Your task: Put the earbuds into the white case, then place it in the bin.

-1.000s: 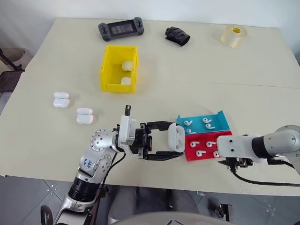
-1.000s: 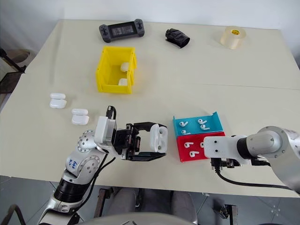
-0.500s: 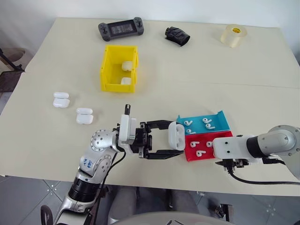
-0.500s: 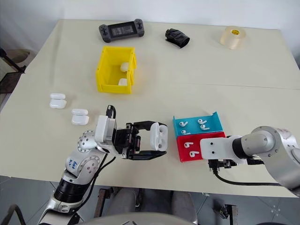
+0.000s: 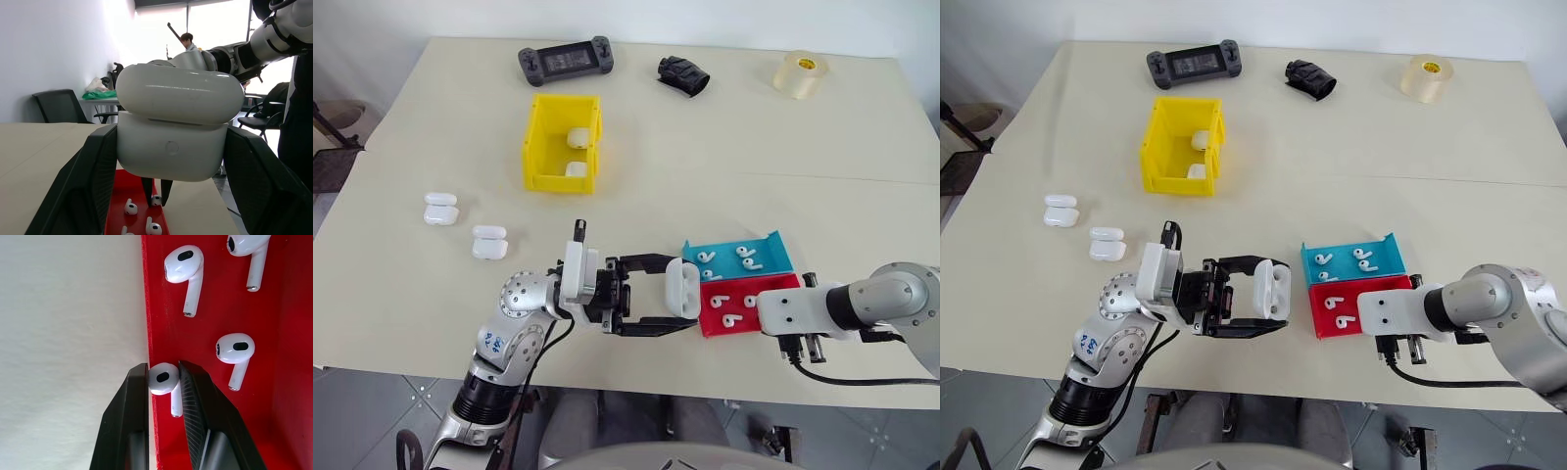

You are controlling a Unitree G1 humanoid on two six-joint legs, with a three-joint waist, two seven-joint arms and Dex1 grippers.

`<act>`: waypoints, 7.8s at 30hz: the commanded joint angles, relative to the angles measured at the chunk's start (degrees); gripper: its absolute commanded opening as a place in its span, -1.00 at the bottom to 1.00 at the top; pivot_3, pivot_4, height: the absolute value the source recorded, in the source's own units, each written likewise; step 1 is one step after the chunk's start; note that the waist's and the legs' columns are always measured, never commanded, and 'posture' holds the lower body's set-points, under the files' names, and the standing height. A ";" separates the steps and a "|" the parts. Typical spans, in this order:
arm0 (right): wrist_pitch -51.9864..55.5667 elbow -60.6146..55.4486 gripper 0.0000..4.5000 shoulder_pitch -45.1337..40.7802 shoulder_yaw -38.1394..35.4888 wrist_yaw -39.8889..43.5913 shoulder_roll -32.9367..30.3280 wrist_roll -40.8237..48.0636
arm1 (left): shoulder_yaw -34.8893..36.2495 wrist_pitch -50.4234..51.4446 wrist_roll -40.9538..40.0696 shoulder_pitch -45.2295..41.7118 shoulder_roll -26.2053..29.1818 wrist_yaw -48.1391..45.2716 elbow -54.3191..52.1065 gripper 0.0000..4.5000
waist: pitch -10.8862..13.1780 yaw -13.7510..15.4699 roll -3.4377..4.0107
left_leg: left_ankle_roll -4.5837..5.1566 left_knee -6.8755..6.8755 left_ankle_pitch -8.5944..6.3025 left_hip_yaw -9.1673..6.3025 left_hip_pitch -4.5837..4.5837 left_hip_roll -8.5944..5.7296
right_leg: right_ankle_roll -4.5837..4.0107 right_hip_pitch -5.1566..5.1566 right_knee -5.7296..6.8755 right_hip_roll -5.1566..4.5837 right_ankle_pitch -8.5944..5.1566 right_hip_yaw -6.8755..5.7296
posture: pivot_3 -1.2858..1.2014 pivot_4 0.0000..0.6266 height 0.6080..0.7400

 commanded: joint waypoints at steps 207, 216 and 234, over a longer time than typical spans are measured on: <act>-0.35 36.84 -0.24 -35.08 13.13 8.86 18.46 -9.19 | 4.20 -0.76 -1.82 -3.26 -1.97 -7.41 10.32 0.27 | 0.03 -0.15 0.21 | 0.05 -0.05 -0.01 0.03 -0.21 -0.05 | 0.09 -0.19 -0.25 -0.08 0.05 -0.07 | 0.03 -0.52 1.00; 0.14 36.10 -0.76 -34.40 12.17 8.36 19.42 -9.10 | 4.32 -0.56 -1.82 -3.50 -1.68 -7.46 10.31 0.27 | 0.03 -0.17 0.21 | 0.05 -0.01 -0.01 0.03 -0.20 -0.05 | 0.09 -0.18 -0.23 -0.07 0.05 -0.06 | 0.03 -0.52 1.00; 12.82 10.61 -0.76 -15.72 -28.97 -0.33 28.85 25.95 | 4.55 0.27 -2.59 -6.44 -1.07 -9.22 12.71 0.27 | 0.05 0.14 0.24 | 0.06 -0.01 -0.02 -0.02 -0.24 -0.10 | 0.15 -0.12 -0.25 -0.12 0.08 -0.15 | 0.03 -0.52 1.00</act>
